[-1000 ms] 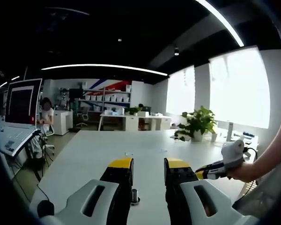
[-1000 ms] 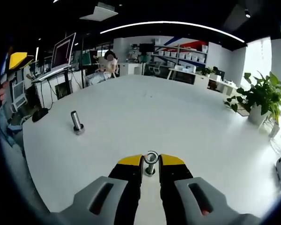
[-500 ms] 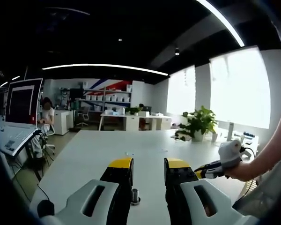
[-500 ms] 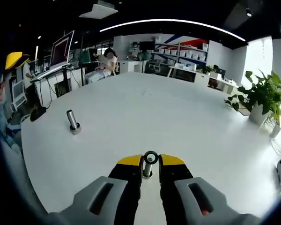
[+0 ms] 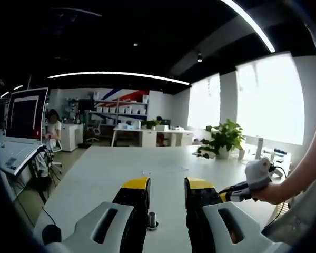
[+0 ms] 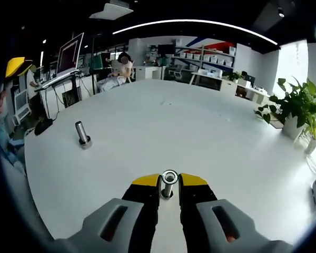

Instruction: Place the washer onto the threaded stud by aligning its center hole with the stud, sliding it down to the base, and recovering from edge contact or off-axis alignment until the washer reaches the visible bottom stop.

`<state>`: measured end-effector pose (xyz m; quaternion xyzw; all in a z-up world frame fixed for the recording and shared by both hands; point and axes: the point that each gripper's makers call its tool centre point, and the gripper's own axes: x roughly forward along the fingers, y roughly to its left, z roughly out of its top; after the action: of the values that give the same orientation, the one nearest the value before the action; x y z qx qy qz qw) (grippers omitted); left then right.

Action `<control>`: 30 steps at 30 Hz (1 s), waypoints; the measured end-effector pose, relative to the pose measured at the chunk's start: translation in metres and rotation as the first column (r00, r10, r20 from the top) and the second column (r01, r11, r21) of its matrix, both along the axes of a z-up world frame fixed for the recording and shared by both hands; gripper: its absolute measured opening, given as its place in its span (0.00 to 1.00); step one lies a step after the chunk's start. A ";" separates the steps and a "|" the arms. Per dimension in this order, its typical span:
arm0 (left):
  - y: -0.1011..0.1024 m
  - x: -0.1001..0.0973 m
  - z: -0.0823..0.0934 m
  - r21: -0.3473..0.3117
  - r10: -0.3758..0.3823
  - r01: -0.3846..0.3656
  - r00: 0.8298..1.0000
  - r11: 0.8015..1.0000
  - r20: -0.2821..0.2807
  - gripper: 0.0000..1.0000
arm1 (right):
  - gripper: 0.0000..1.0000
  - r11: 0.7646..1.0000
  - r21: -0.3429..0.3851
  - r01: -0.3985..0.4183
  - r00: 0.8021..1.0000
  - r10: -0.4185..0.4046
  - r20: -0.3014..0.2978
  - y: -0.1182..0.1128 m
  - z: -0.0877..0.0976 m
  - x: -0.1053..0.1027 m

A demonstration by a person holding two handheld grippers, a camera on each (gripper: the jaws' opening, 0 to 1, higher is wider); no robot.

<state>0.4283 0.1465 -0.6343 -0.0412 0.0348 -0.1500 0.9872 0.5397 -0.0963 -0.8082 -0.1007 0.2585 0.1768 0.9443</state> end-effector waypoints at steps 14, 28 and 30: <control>0.000 0.000 -0.001 0.002 -0.001 0.001 1.000 1.000 -0.002 0.24 | 0.16 1.000 0.011 0.004 1.000 -0.004 -0.005 -0.001 0.001 0.000; 0.000 -0.001 0.000 -0.001 0.001 -0.001 1.000 1.000 0.002 0.24 | 0.16 1.000 0.007 0.022 1.000 -0.022 -0.005 -0.010 0.005 -0.010; -0.001 -0.001 0.001 -0.003 -0.001 0.001 1.000 1.000 0.003 0.24 | 0.16 1.000 0.007 0.023 1.000 -0.023 -0.001 -0.011 0.007 -0.012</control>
<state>0.4270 0.1459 -0.6335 -0.0423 0.0331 -0.1505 0.9871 0.5279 -0.1069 -0.8010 -0.0943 0.2596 0.1671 0.9465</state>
